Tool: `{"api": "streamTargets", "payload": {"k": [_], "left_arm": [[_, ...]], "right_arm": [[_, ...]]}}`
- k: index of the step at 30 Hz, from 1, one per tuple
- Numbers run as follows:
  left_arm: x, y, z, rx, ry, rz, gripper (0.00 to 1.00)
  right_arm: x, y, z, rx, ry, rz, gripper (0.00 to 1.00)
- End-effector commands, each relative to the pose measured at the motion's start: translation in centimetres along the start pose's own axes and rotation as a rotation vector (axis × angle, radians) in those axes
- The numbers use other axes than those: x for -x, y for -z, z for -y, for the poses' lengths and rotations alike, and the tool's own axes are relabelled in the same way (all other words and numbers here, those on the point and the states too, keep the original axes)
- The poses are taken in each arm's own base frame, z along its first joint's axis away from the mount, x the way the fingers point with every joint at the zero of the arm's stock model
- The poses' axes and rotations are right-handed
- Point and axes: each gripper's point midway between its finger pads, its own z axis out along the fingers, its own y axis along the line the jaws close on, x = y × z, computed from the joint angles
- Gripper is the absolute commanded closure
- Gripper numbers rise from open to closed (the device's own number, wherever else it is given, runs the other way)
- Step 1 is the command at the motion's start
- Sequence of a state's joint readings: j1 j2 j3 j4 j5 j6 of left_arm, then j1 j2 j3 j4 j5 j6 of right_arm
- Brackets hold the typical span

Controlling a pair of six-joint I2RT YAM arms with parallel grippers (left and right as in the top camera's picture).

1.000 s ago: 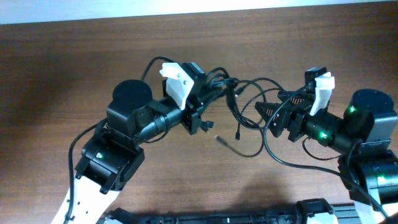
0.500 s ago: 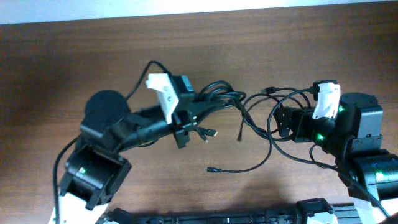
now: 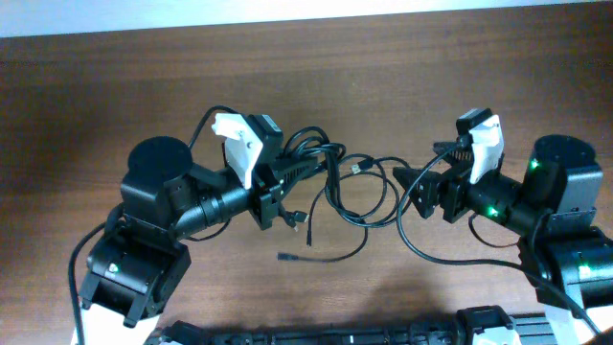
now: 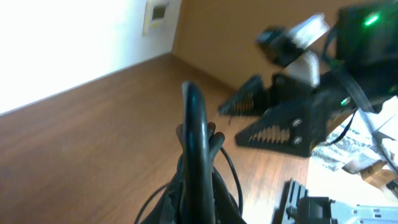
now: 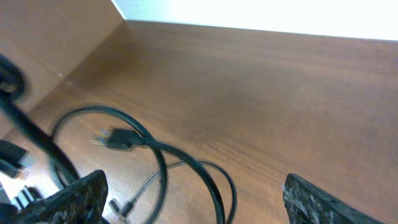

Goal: Untangle cables

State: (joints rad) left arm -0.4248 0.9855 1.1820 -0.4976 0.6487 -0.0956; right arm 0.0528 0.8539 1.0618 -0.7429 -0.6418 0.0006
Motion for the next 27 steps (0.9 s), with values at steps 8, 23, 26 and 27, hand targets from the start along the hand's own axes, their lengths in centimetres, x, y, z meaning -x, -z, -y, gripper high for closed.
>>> {"api": "streamTargets", "payload": {"k": [8,23,26,27], "left_arm": [[-0.8,-1.8,2.9,-0.177,-0.001,-0.051,1.00],[-0.5,-6.0,6.6,-0.387,-0.081,-0.033,1.00],[-0.3,-6.0,6.6,-0.387,-0.087,-0.025,0.93],[-0.1,-6.0,6.7,-0.389,-0.094,-0.016,0.72]], "right_arm": [[2.5,1.8,-7.3,0.408,0.382,0.161,0.19],[2.6,1.8,-7.3,0.406,0.403,0.168,0.96],[2.5,1.8,-7.3,0.407,0.389,0.161,0.96],[2.4,1.8,-7.3,0.406,0.384,0.158,0.96]]}}
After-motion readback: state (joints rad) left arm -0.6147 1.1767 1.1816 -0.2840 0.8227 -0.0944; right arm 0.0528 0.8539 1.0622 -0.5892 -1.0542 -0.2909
